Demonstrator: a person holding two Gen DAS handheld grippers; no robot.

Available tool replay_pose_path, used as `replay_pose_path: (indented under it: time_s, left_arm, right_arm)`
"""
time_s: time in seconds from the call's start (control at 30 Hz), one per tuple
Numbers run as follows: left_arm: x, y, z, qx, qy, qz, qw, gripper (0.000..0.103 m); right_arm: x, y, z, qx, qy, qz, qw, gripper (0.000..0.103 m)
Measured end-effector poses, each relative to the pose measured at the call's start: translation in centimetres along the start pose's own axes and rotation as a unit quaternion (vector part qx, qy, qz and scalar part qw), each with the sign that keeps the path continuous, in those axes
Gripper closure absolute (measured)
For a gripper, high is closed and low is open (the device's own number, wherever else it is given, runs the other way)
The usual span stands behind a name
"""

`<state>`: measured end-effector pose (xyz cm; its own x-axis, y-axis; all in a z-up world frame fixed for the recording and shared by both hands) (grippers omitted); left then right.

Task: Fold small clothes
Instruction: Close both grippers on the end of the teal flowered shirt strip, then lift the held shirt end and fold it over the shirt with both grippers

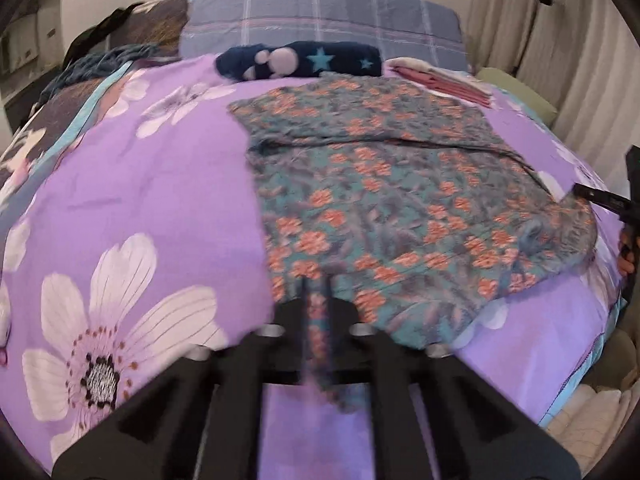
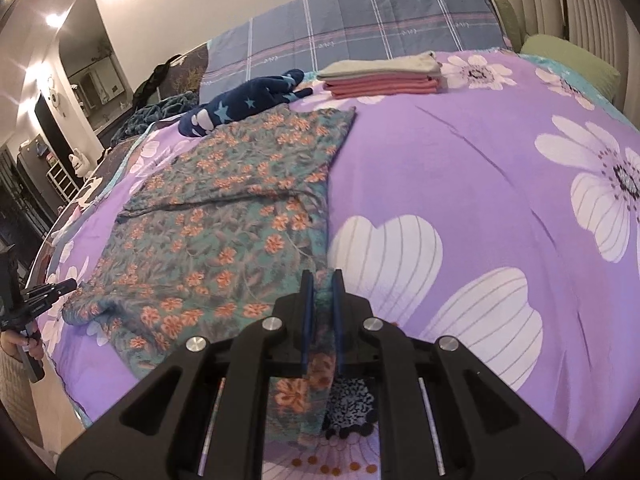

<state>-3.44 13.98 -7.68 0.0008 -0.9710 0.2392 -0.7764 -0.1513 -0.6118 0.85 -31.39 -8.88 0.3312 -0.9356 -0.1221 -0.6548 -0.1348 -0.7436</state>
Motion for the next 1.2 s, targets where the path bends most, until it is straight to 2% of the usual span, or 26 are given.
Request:
replay_pose_path:
  time_s: [0.03,0.1,0.13,0.17,0.23,0.33,0.4,0.47,0.5,0.53,0.57,0.6,0.63,0.7,0.83,0.93,1.03,1.1,1.2]
  left_arm:
    - [-0.3,0.1,-0.2,0.007,-0.009,-0.003,0.9999,0.056]
    - [-0.3,0.4,-0.2,0.005,-0.004,0.004,1.0,0.055]
    - [0.0,0.6,0.0,0.001,0.004,0.01,0.9999,0.057]
    - [0.2,0.7,0.2,-0.002,0.01,0.013,0.9999,0.073]
    - [0.3,0.8,1.0,-0.017,0.01,0.012,0.9997,0.097]
    - [-0.4,0.6,1.5,-0.021,0.012,-0.01,0.9997,0.097]
    - [-0.4,0.7,1.4,-0.017,0.009,-0.007,0.9998,0.095]
    - [-0.3,0.7,1.3,-0.015,0.0,-0.003,0.9999,0.078]
    - [-0.3,0.7,1.3,-0.014,-0.003,-0.003,0.9999,0.078]
    - [-0.2,0.7,1.5,-0.016,-0.001,-0.002,0.9999,0.079]
    - [-0.1,0.7,1.5,-0.016,0.003,-0.002,0.9999,0.093]
    - [0.0,0.7,1.5,-0.017,0.008,0.0,0.9998,0.101]
    - [0.3,0.6,1.4,-0.012,0.007,0.001,0.9999,0.1]
    - [0.7,0.2,0.5,0.012,0.0,0.01,0.9999,0.101]
    - [0.9,-2.8,-4.2,0.097,-0.008,0.006,0.9952,0.101]
    - [1.2,-5.7,-9.3,0.175,-0.004,0.01,0.9844,0.101]
    - [1.8,-8.0,-12.4,0.219,0.003,0.02,0.9755,0.101]
    - [2.2,-9.0,-12.8,0.231,-0.008,0.03,0.9724,0.101]
    - [2.6,-10.1,-11.7,0.224,-0.012,0.036,0.9738,0.101]
  right_arm:
    - [-0.1,0.0,0.0,0.0,-0.001,-0.001,1.0,0.094]
    - [-0.1,0.1,0.0,-0.002,-0.001,-0.001,1.0,0.094]
    - [-0.1,0.1,0.1,-0.002,-0.001,0.0,1.0,0.093]
    - [-0.1,0.1,0.1,-0.003,-0.001,0.001,1.0,0.093]
    - [-0.1,0.1,0.1,-0.002,-0.002,0.005,1.0,0.093]
    - [-0.2,0.2,-0.2,0.003,-0.003,0.004,1.0,0.093]
    - [-0.3,0.2,-0.4,0.004,-0.002,0.002,1.0,0.093]
    - [-0.2,0.2,-0.6,0.006,-0.002,0.002,1.0,0.093]
    - [-0.2,0.2,-0.6,0.007,-0.002,0.004,1.0,0.093]
    - [-0.2,0.2,-0.5,0.007,-0.002,0.006,1.0,0.093]
    - [-0.1,0.2,-0.5,0.007,-0.002,0.009,1.0,0.093]
    - [-0.1,0.2,-0.5,0.007,-0.002,0.01,1.0,0.093]
    - [-0.2,0.2,-0.6,0.009,-0.002,0.011,1.0,0.093]
    - [-0.2,-0.1,-1.0,0.017,0.001,0.011,1.0,0.094]
    - [0.0,-1.9,-3.5,0.069,-0.005,0.021,0.997,0.094]
    - [-0.3,-4.4,-6.5,0.131,-0.023,0.024,0.991,0.094]
    - [-1.2,-7.0,-8.4,0.171,-0.021,-0.001,0.985,0.094]
    - [-1.4,-8.6,-8.4,0.179,-0.012,-0.016,0.984,0.094]
    - [-0.7,-10.2,-7.3,0.176,-0.005,-0.011,0.984,0.094]
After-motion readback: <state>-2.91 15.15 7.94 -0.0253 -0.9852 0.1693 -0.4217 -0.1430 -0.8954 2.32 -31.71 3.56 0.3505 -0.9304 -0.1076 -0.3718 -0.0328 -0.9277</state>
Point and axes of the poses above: each gripper's, at about its wrist camera, not at the fingertips, and z roughly the way its jaws point, x to its right, y to its underside, the point moved 3 cm from there along z, roughly the way its jaws point, and after that the axes turned 14 degrees about -z, right-handed, at the moved point
